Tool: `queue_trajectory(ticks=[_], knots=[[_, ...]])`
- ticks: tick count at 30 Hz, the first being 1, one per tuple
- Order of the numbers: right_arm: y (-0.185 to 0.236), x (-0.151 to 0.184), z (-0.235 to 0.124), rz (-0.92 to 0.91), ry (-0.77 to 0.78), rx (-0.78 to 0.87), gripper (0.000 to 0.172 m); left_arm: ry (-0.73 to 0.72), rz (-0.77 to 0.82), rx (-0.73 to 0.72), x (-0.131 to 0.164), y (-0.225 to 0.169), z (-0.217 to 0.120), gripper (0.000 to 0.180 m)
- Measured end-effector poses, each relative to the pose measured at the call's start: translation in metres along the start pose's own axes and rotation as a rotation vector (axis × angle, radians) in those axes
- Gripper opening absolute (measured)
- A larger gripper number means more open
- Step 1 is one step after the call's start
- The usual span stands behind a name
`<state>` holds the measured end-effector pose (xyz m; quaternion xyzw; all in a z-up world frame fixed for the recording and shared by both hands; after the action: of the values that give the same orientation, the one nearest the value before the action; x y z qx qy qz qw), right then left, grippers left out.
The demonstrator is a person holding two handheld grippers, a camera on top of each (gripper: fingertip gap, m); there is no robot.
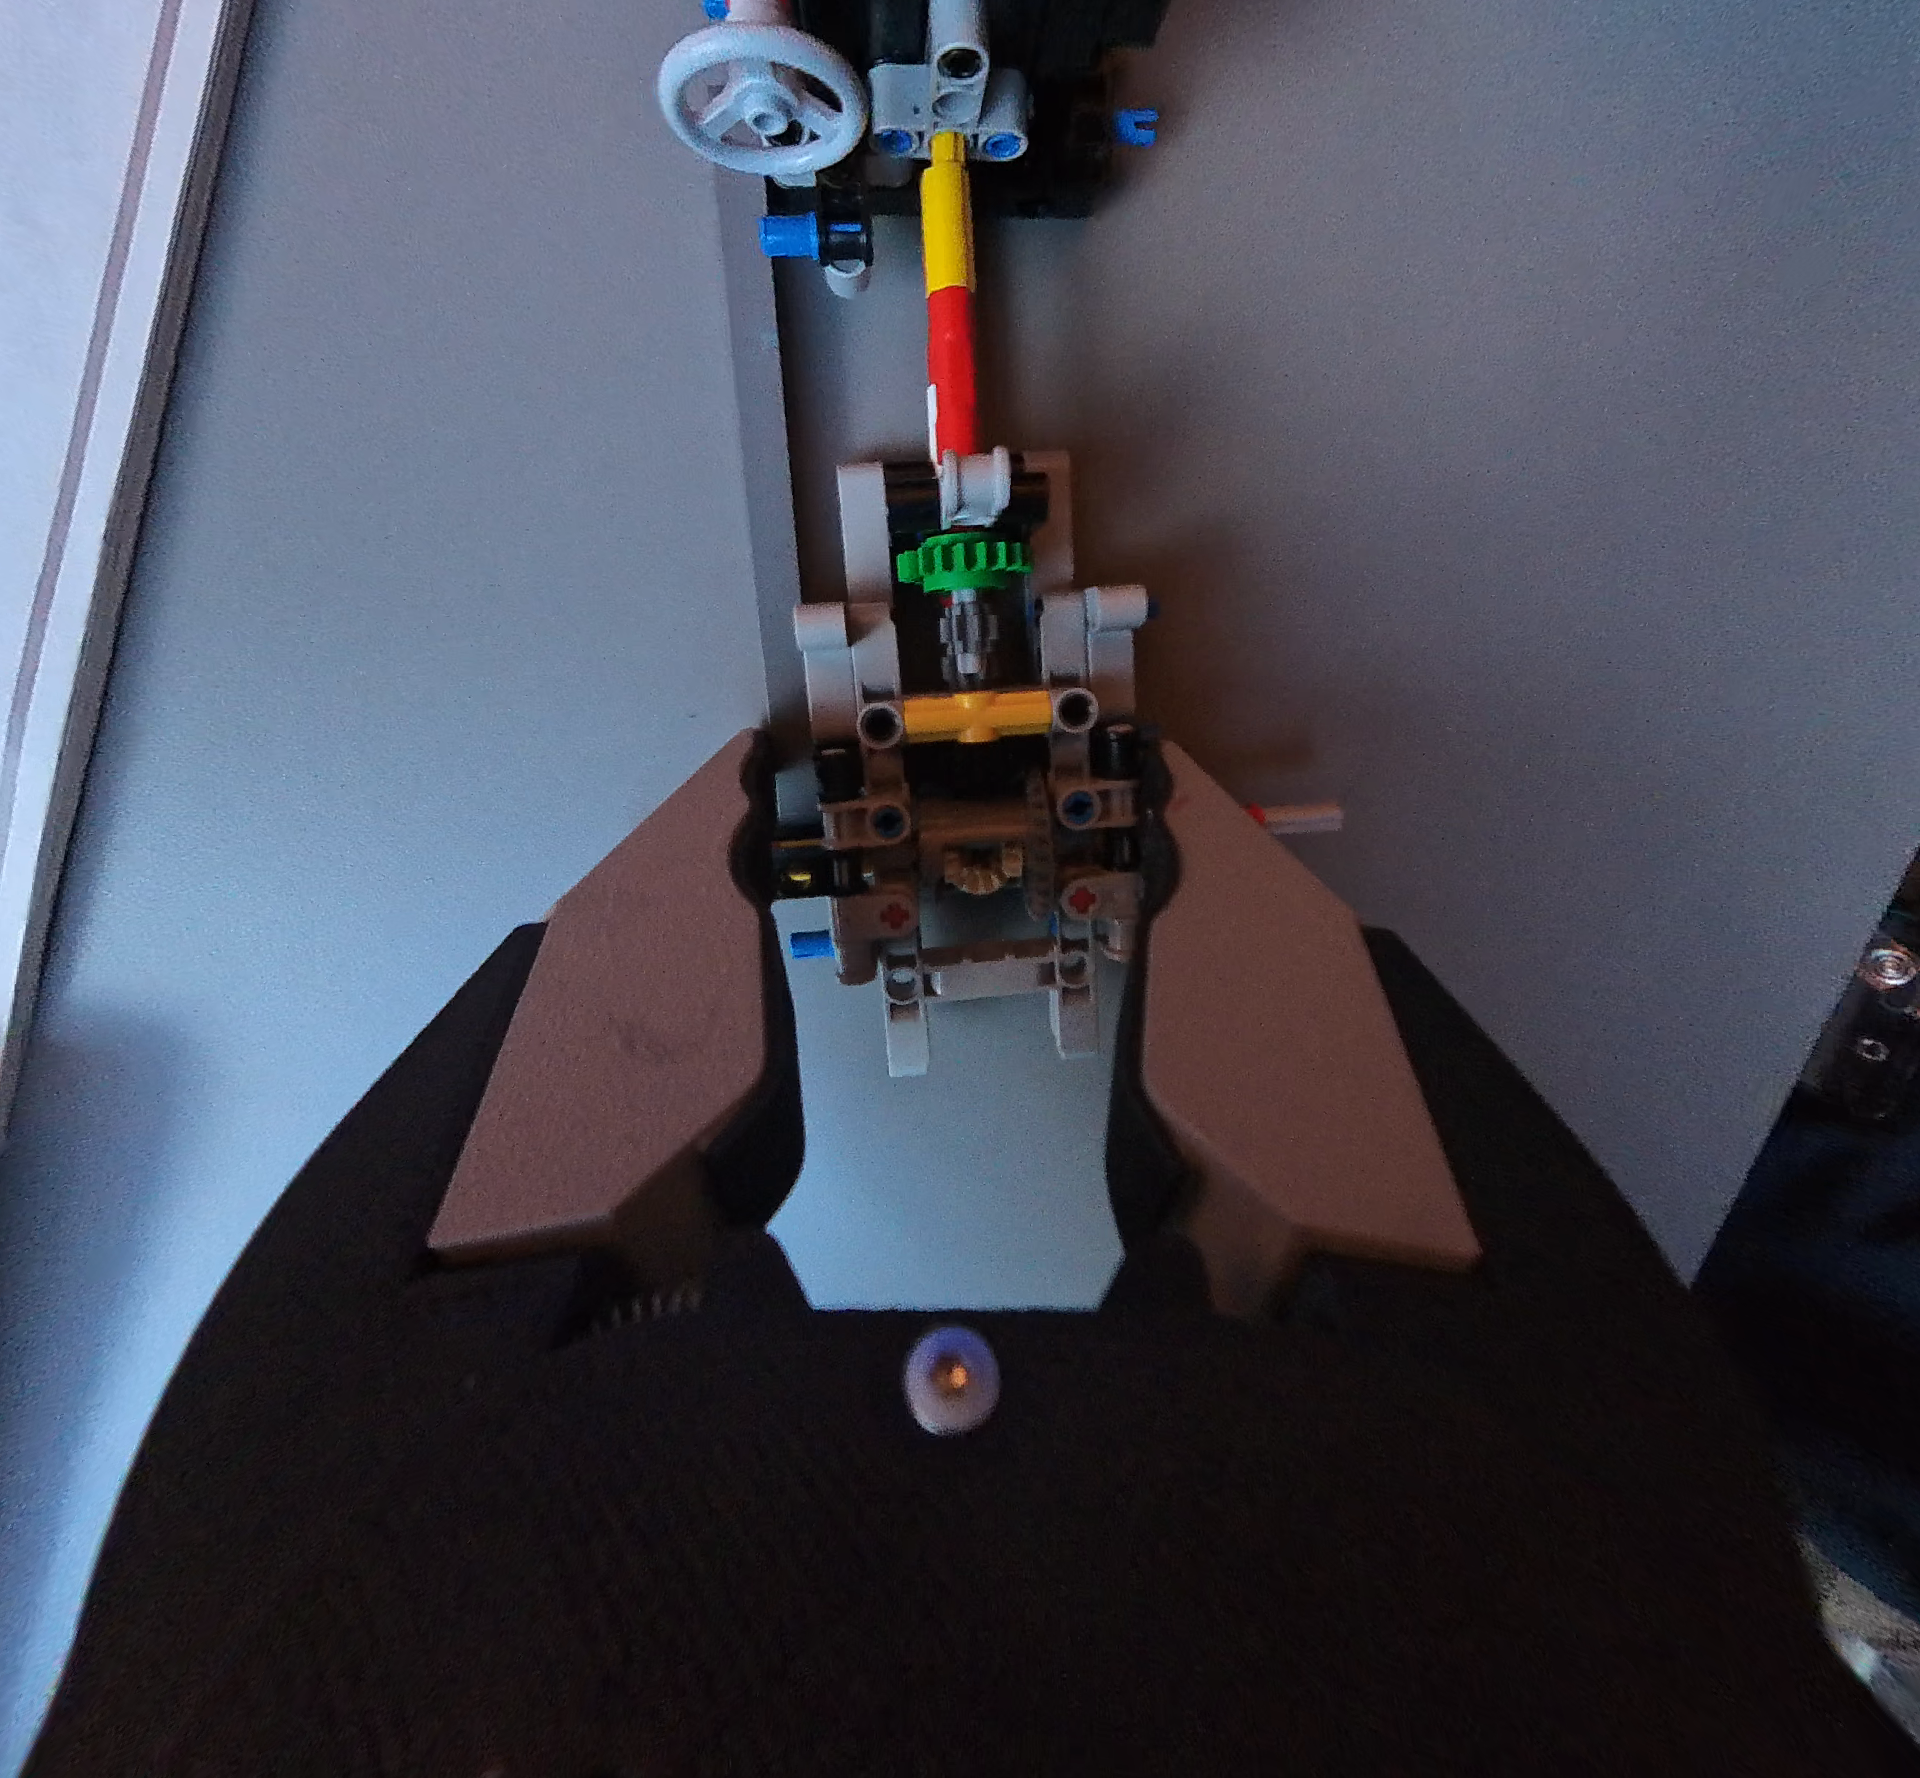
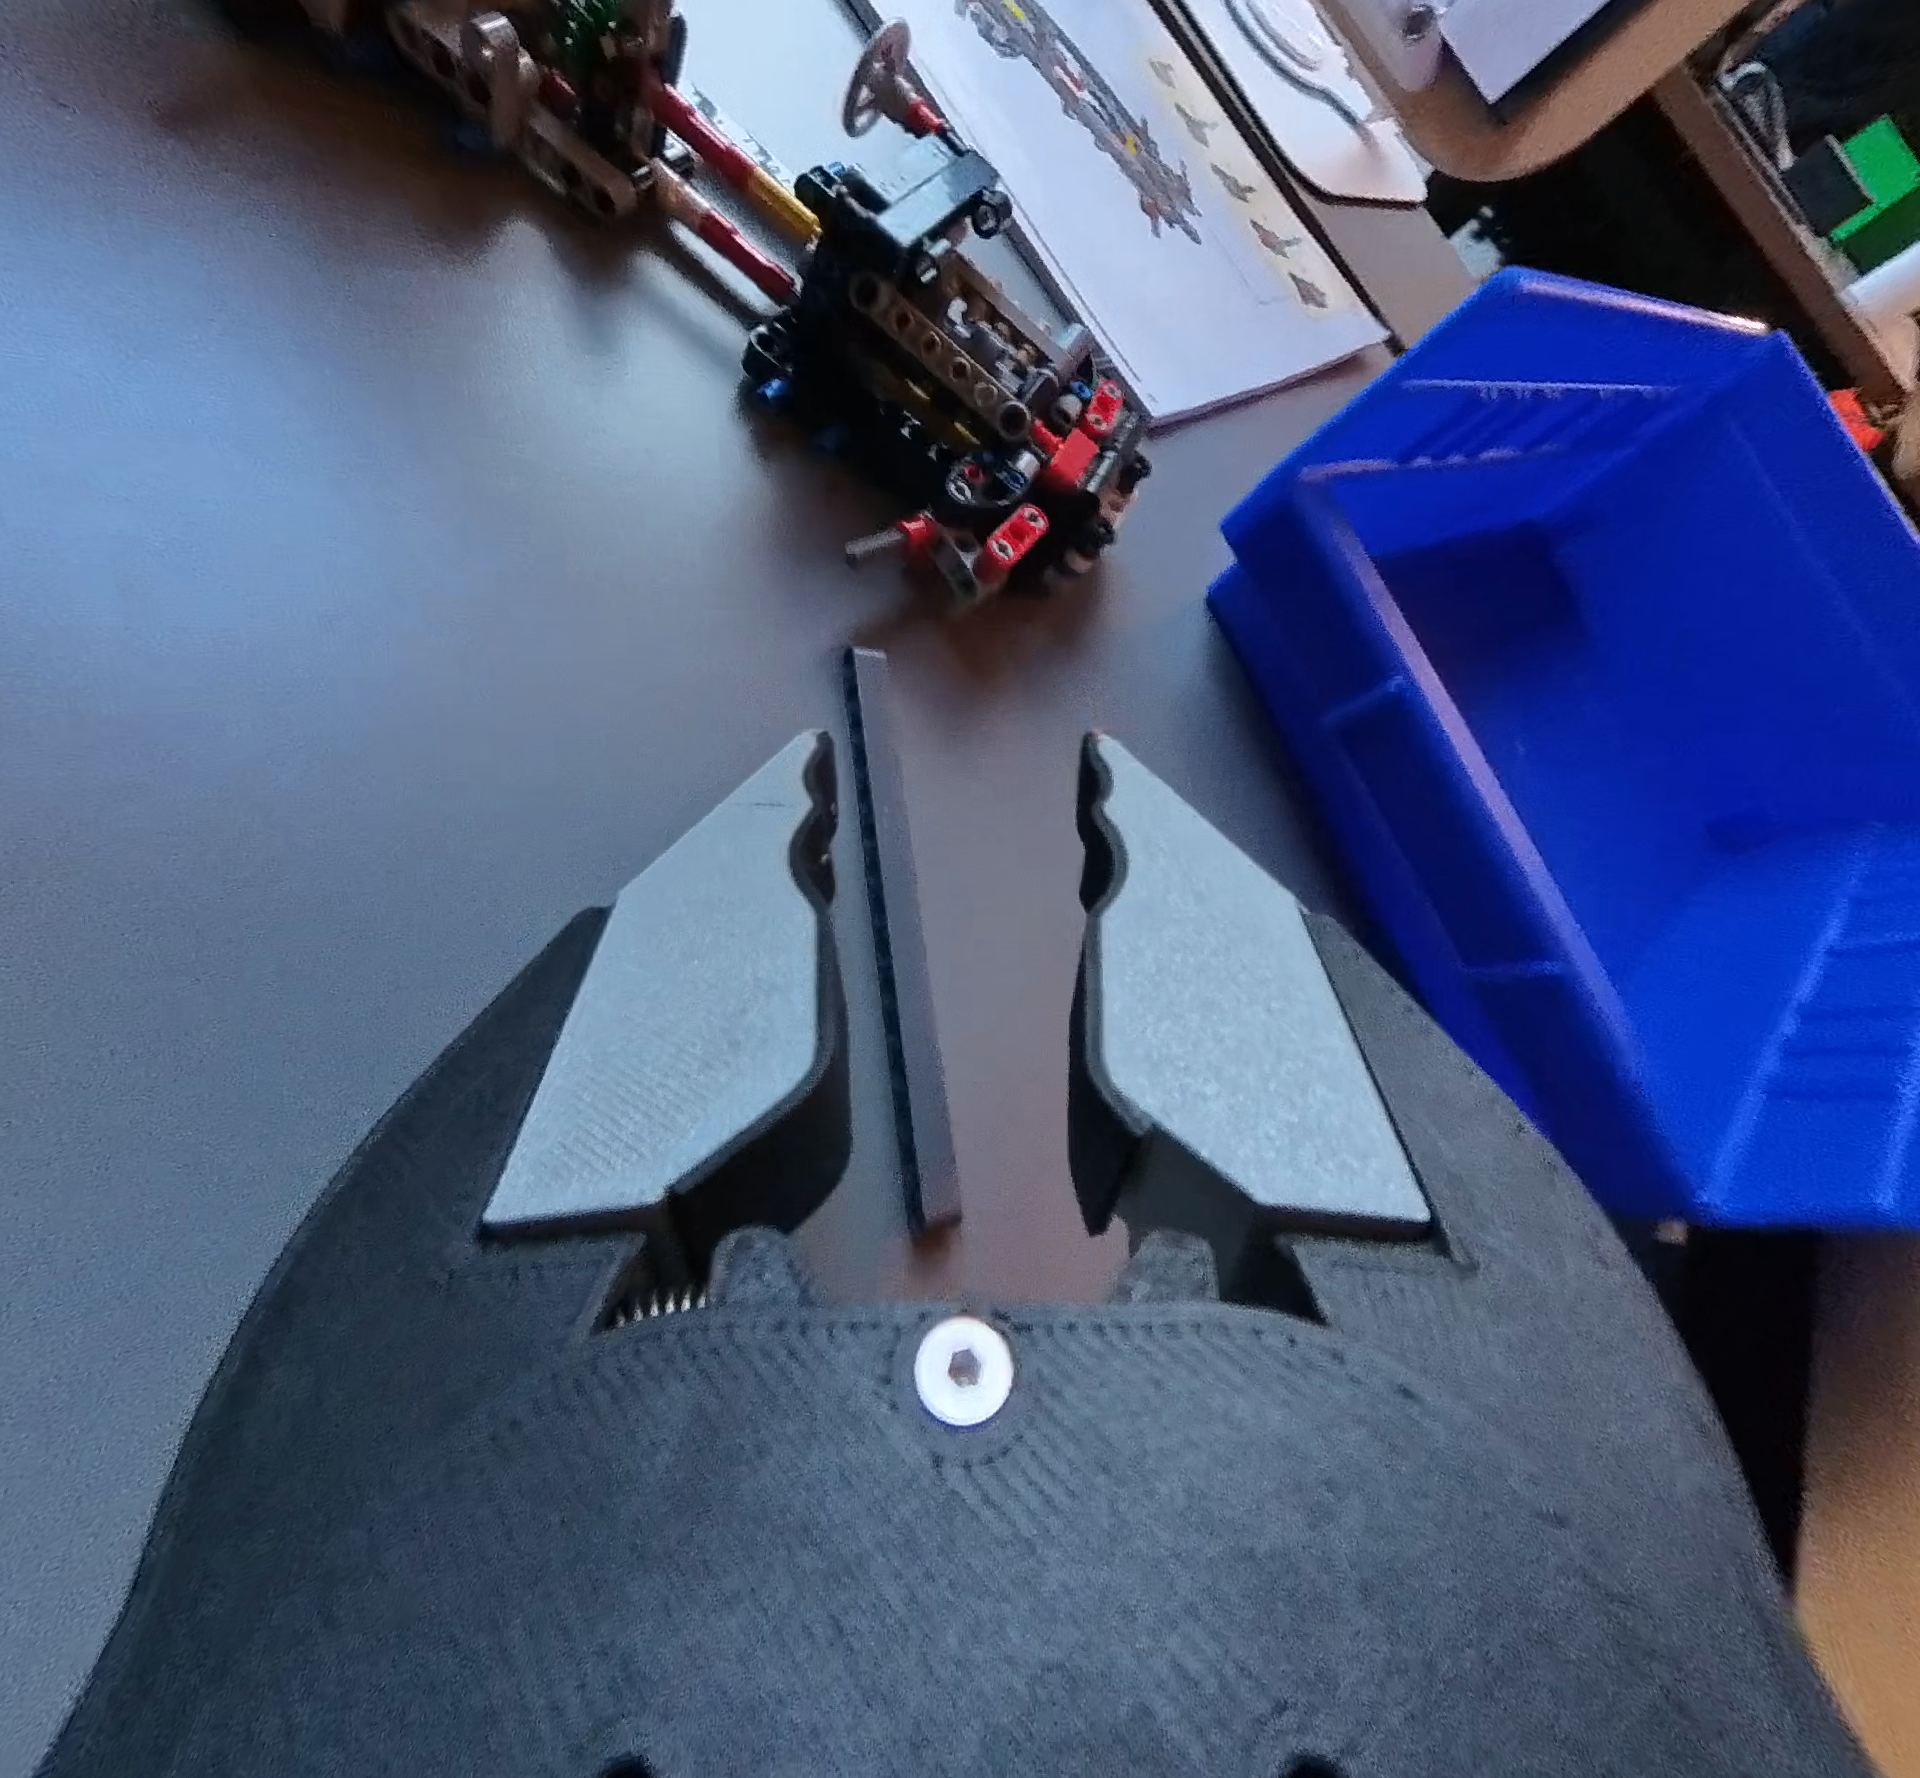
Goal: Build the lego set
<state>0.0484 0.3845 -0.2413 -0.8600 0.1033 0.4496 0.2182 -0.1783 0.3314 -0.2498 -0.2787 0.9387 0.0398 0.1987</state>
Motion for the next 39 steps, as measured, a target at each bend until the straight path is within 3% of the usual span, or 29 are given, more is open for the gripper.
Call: queue_trajectory(ticks=[2, 11, 12, 17, 22, 26, 29, 32, 36, 39], knots=[[-0.002, 0.005, -0.01, 0.02, -0.003, 0.022, 0.035, -0.01, 0.025, 0.009, 0.003, 0.001, -0.001, 0.069], [-0.001, 0.028, -0.02, 0.064, 0.205, -0.01, 0.041, -0.04, 0.105, 0.001, 0.008, 0.011, -0.004, 0.074], [-0.003, 0.029, -0.018, 0.077, 0.217, -0.005, 0.035, -0.056, 0.107, -0.015, 0.007, 0.01, -0.006, 0.072], [-0.002, 0.034, -0.015, 0.193, 0.239, -0.107, 0.006, -0.169, 0.093, -0.124, 0.009, 0.009, -0.028, 0.068], [0.0, 0.035, -0.02, 0.195, 0.268, -0.131, 0.005, -0.29, 0.04, -0.139, 0.022, 0.008, -0.035, 0.067], [0.005, 0.033, -0.022, 0.158, 0.243, -0.106, 0.005, -0.258, 0.01, -0.091, 0.036, 0.005, -0.028, 0.07], [0.008, 0.025, -0.024, 0.23, 0.153, -0.135, 0.004, -0.256, 0.024, -0.066, 0.038, -0.003, -0.025, 0.073], [-0.005, 0.014, -0.027, 0.344, 0.032, -0.126, 0.005, -0.338, -0.048, 0.047, 0.031, -0.019, -0.025, 0.076], [-0.039, 0.011, -0.028, 0.489, -0.08, -0.04, 0.005, -0.394, -0.048, 0.441, 0.022, -0.072, -0.028, 0.068], [-0.057, 0.009, -0.028, 0.597, -0.144, -0.037, 0.005, -0.361, 0.015, 0.474, 0.026, -0.084, -0.023, 0.061]])
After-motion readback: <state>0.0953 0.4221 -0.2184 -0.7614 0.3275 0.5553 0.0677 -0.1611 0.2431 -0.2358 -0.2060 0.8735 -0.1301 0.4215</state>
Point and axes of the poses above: each gripper's, where its closed fingertips meet, z out along the fingers, x out of its underside, y = z × x across the jaws, the point moved 4 cm from there along -z, back along the fingers, and after that the axes turned 13 degrees about z, right-handed, at the moved point
